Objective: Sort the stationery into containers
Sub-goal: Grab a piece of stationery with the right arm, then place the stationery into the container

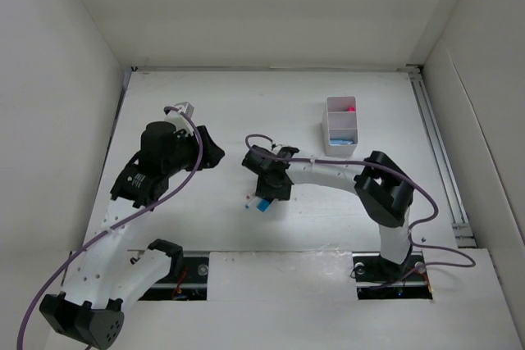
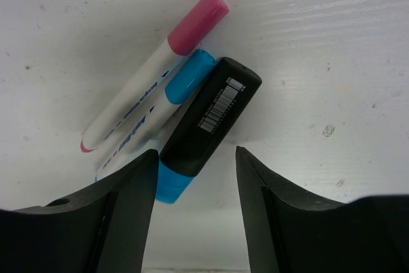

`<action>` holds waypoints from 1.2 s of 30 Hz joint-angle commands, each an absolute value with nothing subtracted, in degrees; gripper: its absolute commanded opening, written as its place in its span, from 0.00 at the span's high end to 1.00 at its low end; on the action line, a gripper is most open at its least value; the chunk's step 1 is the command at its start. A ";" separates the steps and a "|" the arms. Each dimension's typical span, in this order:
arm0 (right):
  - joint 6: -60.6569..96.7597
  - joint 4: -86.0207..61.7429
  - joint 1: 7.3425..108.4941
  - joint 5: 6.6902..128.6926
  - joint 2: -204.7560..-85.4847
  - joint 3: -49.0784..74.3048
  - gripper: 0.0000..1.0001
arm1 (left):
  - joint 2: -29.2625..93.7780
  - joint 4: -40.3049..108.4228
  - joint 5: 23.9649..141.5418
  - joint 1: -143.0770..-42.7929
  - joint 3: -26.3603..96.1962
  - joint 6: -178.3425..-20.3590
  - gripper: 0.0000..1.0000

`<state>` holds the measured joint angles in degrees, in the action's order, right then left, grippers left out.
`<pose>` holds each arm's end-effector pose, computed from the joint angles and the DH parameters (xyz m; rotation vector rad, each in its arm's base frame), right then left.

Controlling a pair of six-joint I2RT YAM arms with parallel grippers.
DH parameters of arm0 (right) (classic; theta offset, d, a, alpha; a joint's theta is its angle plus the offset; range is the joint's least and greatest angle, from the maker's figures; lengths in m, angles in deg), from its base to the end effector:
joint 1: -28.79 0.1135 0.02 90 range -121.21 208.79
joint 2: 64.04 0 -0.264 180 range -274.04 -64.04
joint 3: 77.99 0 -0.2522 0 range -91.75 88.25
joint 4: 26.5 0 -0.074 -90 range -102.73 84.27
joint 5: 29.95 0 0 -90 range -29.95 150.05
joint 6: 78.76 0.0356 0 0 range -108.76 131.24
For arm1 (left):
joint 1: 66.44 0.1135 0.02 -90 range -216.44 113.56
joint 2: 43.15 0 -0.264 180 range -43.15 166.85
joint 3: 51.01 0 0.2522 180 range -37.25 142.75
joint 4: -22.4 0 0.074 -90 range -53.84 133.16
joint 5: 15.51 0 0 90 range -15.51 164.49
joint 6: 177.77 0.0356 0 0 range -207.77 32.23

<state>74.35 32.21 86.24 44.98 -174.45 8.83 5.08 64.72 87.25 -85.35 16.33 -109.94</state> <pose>0.2119 0.3147 0.1811 0.1832 2.7851 0.1159 0.1700 -0.0665 0.3501 0.0916 2.0280 -0.6803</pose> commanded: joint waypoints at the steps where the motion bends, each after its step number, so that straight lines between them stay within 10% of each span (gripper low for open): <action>1: 75.66 32.71 86.27 42.13 -175.22 7.04 0.43 | 4.14 64.38 88.12 -85.51 16.19 -109.83 0.49; 20: 75.32 36.13 80.66 40.53 -156.25 12.32 0.86 | 5.19 63.85 87.59 -85.51 16.19 -109.30 0.49; 36: 87.42 -3.37 36.36 93.87 -152.37 17.04 0.89 | 5.72 63.85 88.82 -85.51 17.77 -109.83 0.49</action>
